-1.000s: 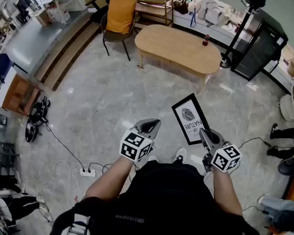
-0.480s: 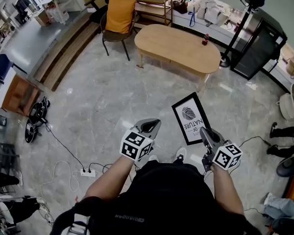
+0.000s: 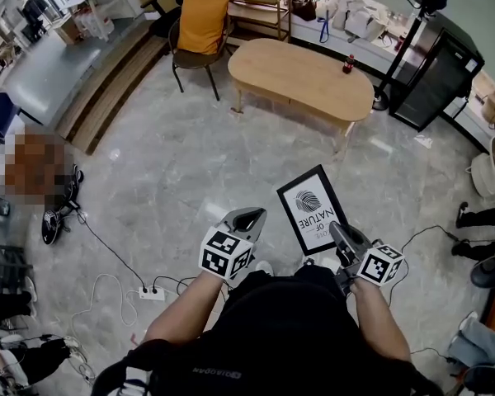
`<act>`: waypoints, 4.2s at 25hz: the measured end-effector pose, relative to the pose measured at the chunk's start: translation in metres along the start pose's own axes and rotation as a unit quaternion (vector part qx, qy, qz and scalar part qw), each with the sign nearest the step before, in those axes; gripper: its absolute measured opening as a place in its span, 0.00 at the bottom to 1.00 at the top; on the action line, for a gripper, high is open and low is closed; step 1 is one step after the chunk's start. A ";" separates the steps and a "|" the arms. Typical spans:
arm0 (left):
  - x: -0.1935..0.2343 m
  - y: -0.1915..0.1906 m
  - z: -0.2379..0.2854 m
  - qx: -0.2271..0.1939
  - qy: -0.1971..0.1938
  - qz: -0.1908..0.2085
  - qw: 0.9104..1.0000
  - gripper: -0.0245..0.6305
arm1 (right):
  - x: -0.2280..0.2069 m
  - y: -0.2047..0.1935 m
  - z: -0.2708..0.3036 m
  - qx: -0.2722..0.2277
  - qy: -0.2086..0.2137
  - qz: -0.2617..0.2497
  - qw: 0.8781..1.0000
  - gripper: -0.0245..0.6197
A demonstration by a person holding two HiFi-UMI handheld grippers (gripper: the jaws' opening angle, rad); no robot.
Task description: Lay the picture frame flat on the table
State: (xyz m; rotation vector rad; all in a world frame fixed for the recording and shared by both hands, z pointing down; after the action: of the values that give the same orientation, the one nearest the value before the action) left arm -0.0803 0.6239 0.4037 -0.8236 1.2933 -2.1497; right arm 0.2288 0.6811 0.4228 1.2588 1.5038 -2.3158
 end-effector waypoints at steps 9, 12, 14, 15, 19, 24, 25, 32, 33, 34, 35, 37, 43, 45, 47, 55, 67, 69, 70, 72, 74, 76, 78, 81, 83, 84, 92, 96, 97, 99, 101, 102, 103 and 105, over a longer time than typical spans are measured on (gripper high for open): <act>0.036 -0.014 0.005 0.024 0.020 -0.034 0.999 0.05 | -0.003 0.005 0.039 0.017 -0.005 0.011 1.000 0.06; 0.054 -0.002 0.021 0.022 0.032 -0.042 0.998 0.05 | -0.021 0.017 0.065 0.020 0.002 0.019 1.000 0.06; 0.065 0.008 0.034 0.025 0.034 -0.043 0.998 0.05 | -0.033 0.028 0.087 0.024 0.007 0.023 0.999 0.06; 0.071 0.013 0.041 0.030 0.035 -0.040 0.998 0.05 | -0.040 0.035 0.100 0.025 0.010 0.025 0.999 0.06; 0.107 0.043 0.075 0.044 0.054 -0.027 0.997 0.05 | -0.064 0.073 0.161 0.023 0.036 0.027 0.999 0.06; 0.152 0.100 0.130 0.022 0.076 -0.018 0.997 0.05 | -0.094 0.130 0.229 0.028 0.064 0.023 0.997 0.06; 0.161 0.109 0.140 0.019 0.081 -0.016 0.996 0.05 | -0.098 0.140 0.241 0.032 0.068 0.021 0.997 0.06; 0.200 0.133 0.196 0.033 0.100 -0.022 0.994 0.05 | -0.148 0.184 0.302 0.059 0.073 0.018 0.995 0.06; 0.204 0.132 0.202 0.040 0.099 -0.025 0.994 0.05 | -0.154 0.187 0.308 0.060 0.070 0.022 0.995 0.06; 0.208 0.131 0.207 0.047 0.099 -0.028 0.994 0.05 | -0.159 0.189 0.313 0.062 0.069 0.027 0.995 0.06; 0.214 0.131 0.213 0.053 0.098 -0.032 0.993 0.05 | -0.163 0.193 0.319 0.062 0.067 0.030 0.995 0.06; 0.226 0.135 0.226 0.062 0.095 -0.040 0.993 0.05 | -0.173 0.200 0.332 0.061 0.064 0.032 0.996 0.06; 0.288 0.155 0.279 0.064 0.076 -0.030 0.995 0.05 | -0.203 0.221 0.376 0.040 0.041 0.041 0.998 0.06; 0.314 0.167 0.297 0.060 0.070 -0.032 0.995 0.05 | -0.211 0.229 0.394 0.040 0.027 0.042 0.998 0.06; 0.340 0.181 0.314 0.061 0.059 -0.032 0.996 0.05 | -0.217 0.239 0.414 0.042 0.007 0.045 0.998 0.06; 0.470 0.248 0.360 0.064 0.013 0.011 0.998 0.05 | -0.211 0.287 0.543 0.038 -0.028 0.043 0.998 0.06; 0.624 0.268 0.379 0.082 0.041 -0.041 0.995 0.05 | -0.254 0.297 0.699 0.058 -0.089 0.120 0.987 0.06; 0.643 0.267 0.387 0.090 0.053 -0.058 0.993 0.05 | -0.274 0.295 0.724 0.061 -0.100 0.153 0.981 0.06; 0.650 0.267 0.392 0.092 0.057 -0.065 0.992 0.05 | -0.286 0.294 0.736 0.062 -0.105 0.169 0.978 0.06; 0.661 0.270 0.403 0.096 0.059 -0.068 0.991 0.05 | -0.317 0.291 0.760 0.058 -0.115 0.202 0.971 0.06; 0.674 0.275 0.418 0.108 0.063 -0.061 0.990 0.05 | -0.354 0.288 0.788 0.050 -0.132 0.234 0.962 0.06; 0.690 0.281 0.435 0.123 0.070 -0.059 0.988 0.05 | -0.393 0.284 0.818 0.049 -0.157 0.255 0.953 0.06; 0.705 0.289 0.454 0.139 0.076 -0.058 0.986 0.05 | -0.431 0.279 0.850 0.056 -0.186 0.263 0.945 0.06; 0.727 0.298 0.486 0.166 0.081 -0.052 0.982 0.05 | -0.490 0.269 0.895 0.053 -0.220 0.280 0.933 0.06; 0.739 0.303 0.508 0.180 0.085 -0.050 0.979 0.05 | -0.527 0.262 0.924 0.030 -0.234 0.307 0.922 0.06; 0.744 0.304 0.519 0.187 0.087 -0.052 0.977 0.05 | -0.543 0.260 0.938 0.015 -0.237 0.320 0.917 0.06; 0.767 0.298 0.577 0.243 0.096 -0.068 0.963 0.05 | -0.618 0.238 1.024 -0.110 -0.233 0.367 0.894 0.06; 0.777 0.293 0.591 0.272 0.098 -0.078 0.954 0.05 | -0.623 0.205 1.034 -0.080 -0.265 0.397 0.875 0.13; 0.779 0.292 0.595 0.274 0.097 -0.078 0.954 0.05 | -0.623 0.199 1.038 -0.054 -0.258 0.398 0.879 0.23; 0.783 0.292 0.603 0.275 0.096 -0.078 0.953 0.05 | -0.621 0.192 1.043 0.015 -0.234 0.374 0.897 0.38; 0.787 0.294 0.611 0.275 0.097 -0.078 0.953 0.05 | -0.616 0.190 1.048 0.095 -0.200 0.322 0.920 0.44; 0.789 0.294 0.614 0.275 0.098 -0.080 0.953 0.05 | -0.613 0.189 1.051 0.132 -0.181 0.296 0.929 0.46; 0.790 0.295 0.616 0.274 0.098 -0.083 0.953 0.05 | -0.609 0.187 1.053 0.168 -0.164 0.273 0.933 0.48; 0.791 0.295 0.619 0.276 0.092 -0.083 0.953 0.05 | -0.605 0.182 1.056 0.234 -0.145 0.233 0.933 0.50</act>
State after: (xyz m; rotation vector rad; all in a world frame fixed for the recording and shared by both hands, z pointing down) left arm -0.1581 -0.4084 0.5565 -0.5184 0.6451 -2.5879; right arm 0.1014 -0.4530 0.8840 1.1277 0.4999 -2.4396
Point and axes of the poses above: the fingertips, and each gripper's own axes: z forward along the fingers, x to its left, y out of its top, the point moved 10 cm from there along -z, backward along the fingers, and after that the axes turned 7 degrees about -x, right-handed, at the moved point
